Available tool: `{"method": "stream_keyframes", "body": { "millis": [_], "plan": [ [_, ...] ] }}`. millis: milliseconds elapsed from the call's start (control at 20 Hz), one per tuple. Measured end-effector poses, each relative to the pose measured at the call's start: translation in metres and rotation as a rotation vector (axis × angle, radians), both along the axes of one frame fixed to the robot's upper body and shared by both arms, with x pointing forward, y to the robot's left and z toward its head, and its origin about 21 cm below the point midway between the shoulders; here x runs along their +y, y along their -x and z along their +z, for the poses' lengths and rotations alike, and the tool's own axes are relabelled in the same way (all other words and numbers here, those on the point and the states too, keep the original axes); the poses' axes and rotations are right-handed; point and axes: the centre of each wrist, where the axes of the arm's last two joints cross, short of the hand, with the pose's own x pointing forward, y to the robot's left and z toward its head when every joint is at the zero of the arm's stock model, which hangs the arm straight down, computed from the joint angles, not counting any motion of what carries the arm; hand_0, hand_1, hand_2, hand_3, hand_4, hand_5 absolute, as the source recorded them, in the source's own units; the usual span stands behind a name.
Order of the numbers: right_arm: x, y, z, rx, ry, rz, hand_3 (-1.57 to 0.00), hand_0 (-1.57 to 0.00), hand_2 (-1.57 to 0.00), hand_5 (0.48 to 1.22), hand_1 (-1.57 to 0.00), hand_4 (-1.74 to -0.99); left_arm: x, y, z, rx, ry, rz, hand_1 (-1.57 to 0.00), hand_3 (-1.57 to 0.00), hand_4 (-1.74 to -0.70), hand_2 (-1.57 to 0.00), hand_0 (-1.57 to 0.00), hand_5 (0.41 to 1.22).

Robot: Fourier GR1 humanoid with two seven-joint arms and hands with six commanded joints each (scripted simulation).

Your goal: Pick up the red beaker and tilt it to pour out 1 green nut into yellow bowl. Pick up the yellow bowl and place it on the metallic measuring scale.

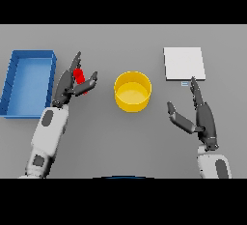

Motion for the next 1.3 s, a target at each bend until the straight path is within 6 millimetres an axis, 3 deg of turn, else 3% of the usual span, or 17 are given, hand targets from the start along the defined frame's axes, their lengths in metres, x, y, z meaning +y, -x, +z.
{"method": "stream_keyframes", "body": {
  "millis": [100,200,350,450,550,700,950,1150,1300],
  "plan": [
    [-0.001,0.003,0.002,-0.011,-0.004,0.009,0.00,0.00,0.00,0.644,0.00,-1.258,-0.002,0.000,-0.004,-0.013,0.045,0.022,-0.33,-0.29,-1.45,-0.36,-0.29,0.783],
    [-0.002,0.004,0.002,-0.007,0.005,-0.004,0.00,0.00,0.00,0.644,0.00,-1.255,-0.005,-0.002,-0.005,0.006,0.060,0.050,-0.70,-0.72,-1.50,-0.73,-0.66,0.941],
    [-0.003,0.006,-0.001,-0.004,0.009,-0.003,0.00,0.00,0.00,0.644,0.00,-1.252,-0.007,-0.006,-0.002,0.004,0.011,0.045,-1.12,-0.97,-1.60,-1.14,-1.11,1.078],
    [-0.007,0.008,-0.003,-0.002,0.008,-0.007,0.00,0.00,0.00,0.644,0.00,-1.254,-0.010,-0.007,-0.001,0.002,-0.018,0.020,-1.29,-1.19,-1.54,-1.30,-1.27,1.129],
    [-0.002,0.007,-0.002,-0.002,-0.001,0.004,0.00,0.00,0.00,0.645,0.00,-1.257,-0.014,-0.005,0.000,0.018,-0.013,0.011,-1.39,-1.33,-1.51,-1.40,-1.38,1.162],
    [-0.001,0.009,-0.001,-0.006,-0.007,0.002,0.00,0.00,0.00,0.643,0.00,-1.260,-0.017,-0.003,0.001,-0.009,0.011,0.026,-1.48,-1.45,-1.62,-1.48,-1.47,1.140],
    [-0.003,0.009,-0.005,-0.001,0.003,-0.006,0.00,0.00,0.00,0.649,0.00,-1.259,-0.019,-0.008,0.021,-0.110,0.079,0.068,-1.54,-1.53,-1.70,-1.54,-1.54,1.114],
    [-0.003,0.004,0.001,-0.031,0.021,-0.001,0.00,0.00,0.00,0.661,0.00,-1.261,-0.018,-0.011,0.050,-0.166,-0.020,0.016,-1.56,-1.55,-1.72,-1.56,-1.56,1.117],
    [-0.005,0.006,0.000,-0.032,0.035,0.004,0.00,0.00,0.00,0.671,0.00,-1.256,-0.024,-0.013,0.069,-0.158,-0.210,-0.073,-1.56,-1.56,-1.73,-1.56,-1.56,1.125]
  ]
}}
